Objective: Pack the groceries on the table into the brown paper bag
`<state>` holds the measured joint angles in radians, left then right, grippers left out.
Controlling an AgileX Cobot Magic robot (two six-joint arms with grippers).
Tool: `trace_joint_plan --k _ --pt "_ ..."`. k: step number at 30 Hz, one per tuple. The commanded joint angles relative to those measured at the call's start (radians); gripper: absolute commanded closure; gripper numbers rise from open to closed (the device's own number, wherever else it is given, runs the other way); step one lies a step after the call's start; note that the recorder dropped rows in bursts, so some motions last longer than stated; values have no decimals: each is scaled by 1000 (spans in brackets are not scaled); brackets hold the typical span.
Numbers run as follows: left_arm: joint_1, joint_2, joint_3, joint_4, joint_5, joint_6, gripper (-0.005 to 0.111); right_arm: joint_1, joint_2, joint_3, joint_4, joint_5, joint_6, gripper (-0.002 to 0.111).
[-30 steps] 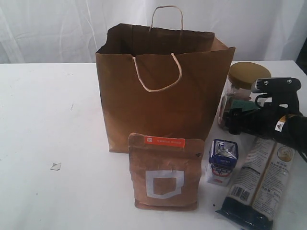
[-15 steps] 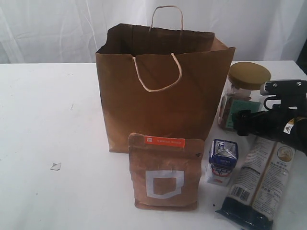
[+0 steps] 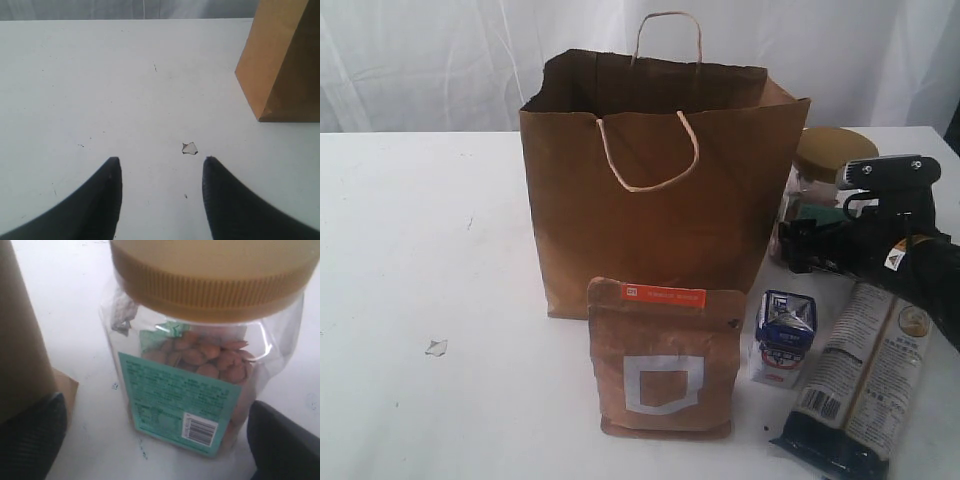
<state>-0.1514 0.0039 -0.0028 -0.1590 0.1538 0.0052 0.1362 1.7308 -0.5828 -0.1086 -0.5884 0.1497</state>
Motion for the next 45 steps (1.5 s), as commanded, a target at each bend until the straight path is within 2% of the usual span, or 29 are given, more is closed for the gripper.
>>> trace_joint_plan --k 1,6,11,26,39,43,45 --pt "4 -4 3 -11 5 3 54 3 42 -45 14 -28 -17 18" --pt "4 -4 3 -11 5 3 54 4 70 -71 29 -28 -17 18" --pt "4 -4 3 -11 5 3 54 -10 76 -71 32 -38 -45 25" --pt "4 -4 3 -11 5 3 54 -138 76 -67 31 -96 -131 24" --pt "4 -4 3 -11 5 3 54 -182 74 -67 31 -148 -174 24" --pt "4 -4 3 -11 5 3 54 -194 53 -55 15 -105 -114 24" --pt "4 -4 3 -11 5 3 54 -161 -1 -21 8 -101 -81 24"
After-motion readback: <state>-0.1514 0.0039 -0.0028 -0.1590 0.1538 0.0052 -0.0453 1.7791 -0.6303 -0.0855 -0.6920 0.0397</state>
